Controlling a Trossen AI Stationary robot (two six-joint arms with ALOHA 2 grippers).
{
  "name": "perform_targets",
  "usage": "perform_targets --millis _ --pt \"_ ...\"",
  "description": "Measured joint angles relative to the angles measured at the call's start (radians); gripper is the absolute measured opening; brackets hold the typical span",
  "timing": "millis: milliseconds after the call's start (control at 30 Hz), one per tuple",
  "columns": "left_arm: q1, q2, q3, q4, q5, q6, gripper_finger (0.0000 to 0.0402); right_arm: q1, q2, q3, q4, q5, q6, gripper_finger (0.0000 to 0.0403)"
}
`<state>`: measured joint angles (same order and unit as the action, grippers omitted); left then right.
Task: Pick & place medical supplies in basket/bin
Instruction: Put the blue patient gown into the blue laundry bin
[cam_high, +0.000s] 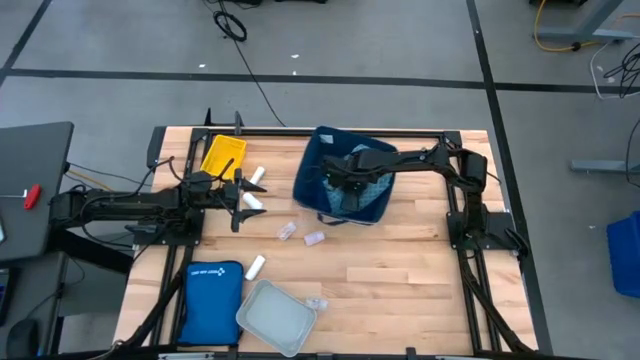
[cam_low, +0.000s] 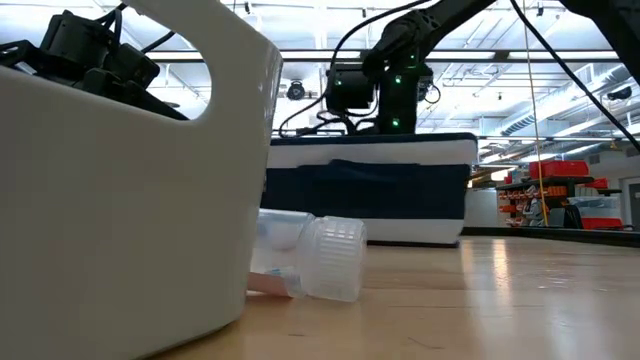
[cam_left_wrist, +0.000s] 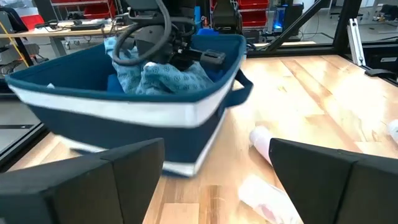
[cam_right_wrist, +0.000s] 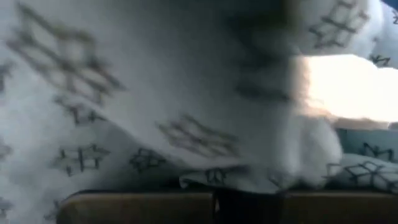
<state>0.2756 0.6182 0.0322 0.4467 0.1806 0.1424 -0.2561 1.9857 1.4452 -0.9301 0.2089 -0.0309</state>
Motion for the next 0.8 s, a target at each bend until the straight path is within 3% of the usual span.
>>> perform_targets --millis 400,533,800 --pt "0.000 0.000 0.000 -0.003 0.000 -0.013 0.0292 0.005 -0.048 -0.004 0.120 0.025 0.004 0.0010" --pt "0.000 0.000 0.000 -0.002 0.000 -0.014 0.0292 0.011 -0.073 -0.003 0.129 0.024 0.009 0.0047" --pt "0.000 0.000 0.000 -0.002 0.000 -0.014 0.0292 0.035 -0.164 -0.002 0.118 0.019 0.015 0.0159"
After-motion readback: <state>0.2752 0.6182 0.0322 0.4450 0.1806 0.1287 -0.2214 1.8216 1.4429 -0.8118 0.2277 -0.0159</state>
